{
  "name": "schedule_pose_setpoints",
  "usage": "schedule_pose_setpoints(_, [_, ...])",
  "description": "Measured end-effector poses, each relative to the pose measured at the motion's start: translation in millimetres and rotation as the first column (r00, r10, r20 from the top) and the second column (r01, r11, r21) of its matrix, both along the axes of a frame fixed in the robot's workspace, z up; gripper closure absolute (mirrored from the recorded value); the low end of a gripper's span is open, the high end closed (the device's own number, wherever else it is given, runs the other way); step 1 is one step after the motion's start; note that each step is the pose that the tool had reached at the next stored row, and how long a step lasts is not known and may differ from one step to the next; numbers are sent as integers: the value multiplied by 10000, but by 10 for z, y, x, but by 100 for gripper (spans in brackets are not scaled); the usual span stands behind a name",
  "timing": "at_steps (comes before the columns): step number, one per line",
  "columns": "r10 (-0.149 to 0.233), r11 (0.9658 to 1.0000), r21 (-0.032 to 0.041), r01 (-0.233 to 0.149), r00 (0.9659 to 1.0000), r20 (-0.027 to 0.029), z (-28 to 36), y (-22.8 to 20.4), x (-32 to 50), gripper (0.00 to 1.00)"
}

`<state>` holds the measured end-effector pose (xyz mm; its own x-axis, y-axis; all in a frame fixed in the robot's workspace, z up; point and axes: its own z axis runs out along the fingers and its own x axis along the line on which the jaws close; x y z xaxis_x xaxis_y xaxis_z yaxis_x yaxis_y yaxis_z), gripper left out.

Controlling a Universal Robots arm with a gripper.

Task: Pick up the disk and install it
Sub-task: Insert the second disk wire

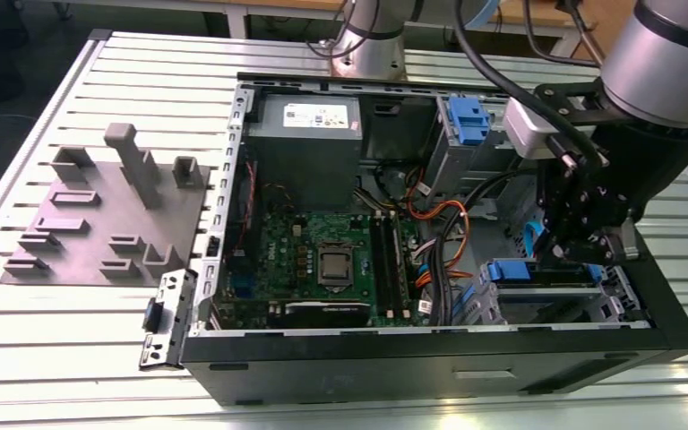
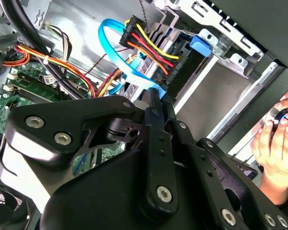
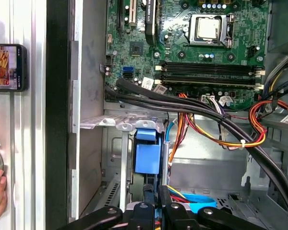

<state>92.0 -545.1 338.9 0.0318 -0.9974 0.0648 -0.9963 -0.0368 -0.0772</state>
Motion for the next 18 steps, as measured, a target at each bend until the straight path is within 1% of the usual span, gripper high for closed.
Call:
schedule_pose_setpoints(6, [-6,10000,-1,6,10000,0,-23,-14,0,84])
schedule_pose_setpoints(18, [-101,9999,2,101,9999,0,-53,-15,13,84])
